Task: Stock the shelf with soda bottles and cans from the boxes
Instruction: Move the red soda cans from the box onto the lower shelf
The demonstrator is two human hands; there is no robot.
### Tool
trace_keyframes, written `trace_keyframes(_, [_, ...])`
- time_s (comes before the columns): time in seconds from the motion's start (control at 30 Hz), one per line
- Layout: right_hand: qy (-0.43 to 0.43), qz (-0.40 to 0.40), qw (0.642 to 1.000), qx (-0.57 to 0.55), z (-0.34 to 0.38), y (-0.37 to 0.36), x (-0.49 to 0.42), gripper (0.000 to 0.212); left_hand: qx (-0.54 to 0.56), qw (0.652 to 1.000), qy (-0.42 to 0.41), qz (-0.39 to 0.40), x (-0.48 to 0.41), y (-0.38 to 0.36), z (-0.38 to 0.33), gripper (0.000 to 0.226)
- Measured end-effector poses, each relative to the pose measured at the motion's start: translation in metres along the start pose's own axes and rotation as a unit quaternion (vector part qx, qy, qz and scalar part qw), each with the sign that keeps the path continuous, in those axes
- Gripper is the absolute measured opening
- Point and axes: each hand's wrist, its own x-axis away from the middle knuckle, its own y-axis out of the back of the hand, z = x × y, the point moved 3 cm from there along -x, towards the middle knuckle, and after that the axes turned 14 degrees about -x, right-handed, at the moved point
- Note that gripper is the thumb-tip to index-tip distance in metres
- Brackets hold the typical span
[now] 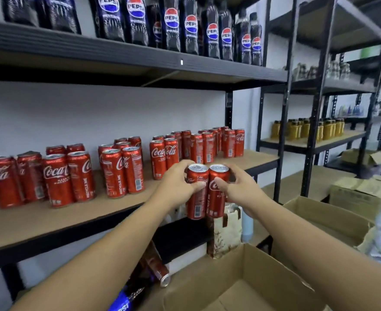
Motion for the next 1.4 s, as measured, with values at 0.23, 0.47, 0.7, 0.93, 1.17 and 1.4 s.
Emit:
trace_keyframes(0.23, [-0.002,0.003,1.000,0.016,-0.001,0.019,-0.152,0.035,0.002,0.999,0.033,-0.017,-0.147,-0.030,0.017,0.053])
trace_keyframes(0.47, [-0.031,-0.012,0.999,0.030,-0.016,0.043,-0.250,0.054,-0.026,0.998,0.050,-0.016,-0.238,-0.064,0.027,0.054])
trace_keyframes(0.7, [-0.071,0.006,0.997,0.031,-0.030,0.051,-0.272,0.059,-0.015,0.996,0.087,-0.034,-0.252,-0.083,0.031,0.059])
trace_keyframes(0.93, [-0.075,0.022,0.996,0.048,-0.028,0.047,-0.269,0.060,-0.027,0.994,0.101,-0.040,-0.242,-0.092,0.036,0.067])
trace_keyframes(1.17, [-0.097,0.077,0.989,0.078,-0.031,0.047,-0.237,0.064,-0.038,0.996,0.076,-0.021,-0.218,-0.087,0.035,0.072])
trace_keyframes(1.4, [-0.047,0.091,0.950,0.295,-0.019,0.047,-0.150,0.061,-0.116,0.991,0.052,0.036,-0.148,-0.070,0.025,0.069])
